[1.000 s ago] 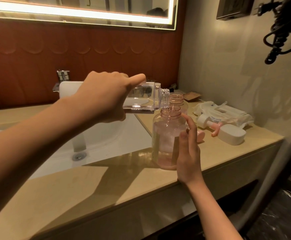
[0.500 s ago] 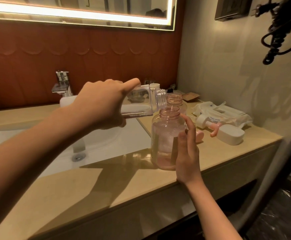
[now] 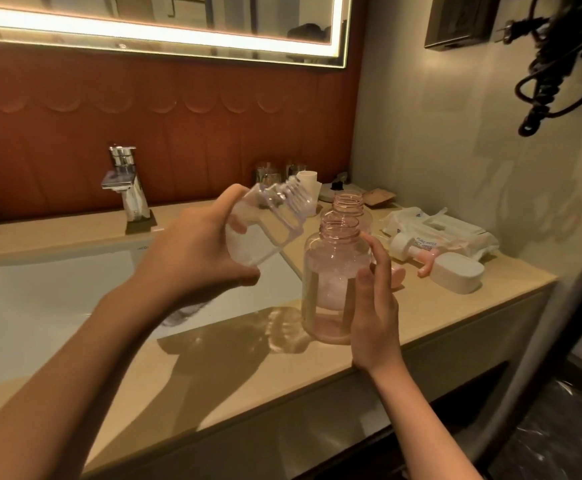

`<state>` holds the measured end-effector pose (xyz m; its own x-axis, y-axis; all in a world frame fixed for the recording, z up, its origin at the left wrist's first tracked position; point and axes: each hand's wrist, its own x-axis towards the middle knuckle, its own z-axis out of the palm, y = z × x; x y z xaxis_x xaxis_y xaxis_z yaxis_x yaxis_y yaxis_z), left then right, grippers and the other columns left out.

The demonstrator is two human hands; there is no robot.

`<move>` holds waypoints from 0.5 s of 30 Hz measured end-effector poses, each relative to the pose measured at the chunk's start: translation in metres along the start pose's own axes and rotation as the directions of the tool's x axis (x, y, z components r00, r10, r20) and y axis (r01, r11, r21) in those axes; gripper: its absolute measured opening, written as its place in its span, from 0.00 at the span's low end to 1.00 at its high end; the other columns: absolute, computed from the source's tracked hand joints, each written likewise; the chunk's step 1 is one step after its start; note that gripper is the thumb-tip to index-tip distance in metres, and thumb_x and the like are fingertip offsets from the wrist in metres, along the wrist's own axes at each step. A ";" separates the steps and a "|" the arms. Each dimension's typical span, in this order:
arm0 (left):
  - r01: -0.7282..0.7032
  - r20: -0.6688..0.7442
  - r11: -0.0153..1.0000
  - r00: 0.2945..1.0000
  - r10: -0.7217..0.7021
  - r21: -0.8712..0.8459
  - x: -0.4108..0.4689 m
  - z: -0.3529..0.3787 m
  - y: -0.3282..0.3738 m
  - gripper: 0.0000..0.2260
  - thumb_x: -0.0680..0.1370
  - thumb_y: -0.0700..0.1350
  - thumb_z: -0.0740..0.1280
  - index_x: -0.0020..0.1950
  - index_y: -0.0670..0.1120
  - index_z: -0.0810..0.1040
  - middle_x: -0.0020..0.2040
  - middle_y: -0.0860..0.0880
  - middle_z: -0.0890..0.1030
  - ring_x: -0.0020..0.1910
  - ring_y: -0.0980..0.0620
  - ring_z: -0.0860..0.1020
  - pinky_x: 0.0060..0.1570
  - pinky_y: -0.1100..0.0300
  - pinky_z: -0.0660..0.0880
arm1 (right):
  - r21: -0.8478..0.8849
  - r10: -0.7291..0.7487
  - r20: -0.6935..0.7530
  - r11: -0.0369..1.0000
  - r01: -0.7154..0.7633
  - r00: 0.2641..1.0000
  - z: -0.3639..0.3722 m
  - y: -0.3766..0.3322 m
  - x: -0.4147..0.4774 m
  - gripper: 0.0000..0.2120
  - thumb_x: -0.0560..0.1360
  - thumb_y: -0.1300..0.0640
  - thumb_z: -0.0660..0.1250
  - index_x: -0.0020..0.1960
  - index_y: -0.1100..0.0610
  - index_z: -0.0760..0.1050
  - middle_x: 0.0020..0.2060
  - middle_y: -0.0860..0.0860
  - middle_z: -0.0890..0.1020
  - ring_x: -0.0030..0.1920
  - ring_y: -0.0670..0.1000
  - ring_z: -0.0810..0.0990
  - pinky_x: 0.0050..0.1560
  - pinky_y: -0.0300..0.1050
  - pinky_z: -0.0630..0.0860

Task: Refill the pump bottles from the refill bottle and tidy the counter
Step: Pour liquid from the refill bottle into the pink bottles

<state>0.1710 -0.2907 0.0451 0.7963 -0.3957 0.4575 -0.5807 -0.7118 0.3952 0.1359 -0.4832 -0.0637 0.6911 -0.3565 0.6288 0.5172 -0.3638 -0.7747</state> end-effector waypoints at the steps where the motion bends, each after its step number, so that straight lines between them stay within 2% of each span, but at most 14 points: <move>1: 0.024 -0.029 0.997 0.999 -0.026 -0.076 -0.003 0.000 -0.002 0.38 0.62 0.47 0.78 0.67 0.56 0.63 0.52 0.55 0.78 0.39 0.54 0.75 0.40 0.54 0.76 | -0.016 -0.005 -0.014 1.000 0.004 1.000 0.000 -0.001 -0.001 0.27 0.71 0.26 0.45 0.66 0.35 0.59 0.68 0.46 0.70 0.65 0.39 0.70 0.57 0.26 0.66; 3: 0.064 -0.076 0.969 0.993 -0.085 -0.239 -0.009 -0.001 -0.006 0.35 0.61 0.46 0.79 0.62 0.60 0.65 0.49 0.57 0.79 0.44 0.53 0.77 0.45 0.52 0.77 | -0.052 -0.023 -0.040 0.998 0.021 0.999 0.000 -0.002 -0.001 0.27 0.72 0.27 0.45 0.67 0.36 0.60 0.67 0.43 0.69 0.62 0.32 0.69 0.55 0.22 0.64; 5: 0.088 -0.095 0.921 0.986 -0.133 -0.381 -0.015 -0.001 -0.009 0.31 0.60 0.46 0.79 0.52 0.65 0.66 0.48 0.58 0.78 0.46 0.54 0.78 0.45 0.54 0.78 | -0.073 -0.035 -0.063 0.997 0.030 0.997 0.001 -0.004 -0.002 0.28 0.73 0.28 0.45 0.68 0.38 0.60 0.68 0.40 0.68 0.65 0.32 0.66 0.58 0.22 0.61; 7: 0.100 -0.103 0.880 0.981 -0.166 -0.464 -0.021 0.001 -0.013 0.30 0.60 0.45 0.80 0.50 0.66 0.66 0.48 0.57 0.78 0.47 0.55 0.78 0.42 0.57 0.76 | -0.025 -0.006 -0.137 1.000 0.003 0.991 0.001 -0.005 -0.002 0.23 0.75 0.32 0.47 0.66 0.39 0.63 0.65 0.38 0.71 0.64 0.35 0.68 0.59 0.25 0.63; 9: 0.108 -0.112 0.851 0.975 -0.192 -0.514 -0.027 0.002 -0.015 0.32 0.60 0.43 0.80 0.53 0.65 0.66 0.49 0.56 0.79 0.48 0.53 0.78 0.42 0.55 0.76 | 0.097 0.082 -0.276 0.994 -0.057 0.958 -0.004 -0.004 0.002 0.16 0.78 0.41 0.52 0.63 0.42 0.68 0.59 0.43 0.76 0.60 0.42 0.74 0.57 0.36 0.70; 11: 0.110 -0.114 0.832 0.972 -0.204 -0.543 -0.031 0.002 -0.018 0.32 0.60 0.43 0.80 0.54 0.63 0.67 0.49 0.55 0.80 0.49 0.52 0.79 0.45 0.53 0.77 | 0.149 0.183 -0.361 0.979 -0.137 0.914 -0.015 -0.005 0.016 0.11 0.79 0.49 0.59 0.60 0.46 0.72 0.58 0.48 0.76 0.59 0.50 0.75 0.60 0.51 0.73; 13: 0.114 -0.103 0.824 0.974 -0.204 -0.555 -0.034 0.000 -0.021 0.31 0.60 0.44 0.80 0.54 0.64 0.68 0.49 0.55 0.80 0.49 0.53 0.79 0.45 0.52 0.77 | 0.114 0.247 -0.289 0.968 -0.223 0.925 -0.029 -0.006 0.037 0.12 0.75 0.51 0.65 0.58 0.44 0.72 0.60 0.48 0.74 0.60 0.50 0.74 0.61 0.60 0.72; 15: 0.126 -0.086 0.822 0.974 -0.208 -0.555 -0.035 -0.002 -0.025 0.32 0.59 0.44 0.80 0.56 0.63 0.68 0.49 0.55 0.80 0.49 0.53 0.79 0.45 0.53 0.77 | -0.016 0.282 -0.057 0.959 -0.283 0.958 -0.040 -0.012 0.059 0.23 0.71 0.49 0.69 0.64 0.44 0.67 0.63 0.45 0.71 0.65 0.50 0.70 0.62 0.59 0.71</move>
<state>0.1570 -0.2582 0.0207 0.8819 -0.1877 0.4324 -0.4710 -0.3125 0.8249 0.1503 -0.5338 -0.0151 0.7791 -0.4925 0.3879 0.2926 -0.2615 -0.9198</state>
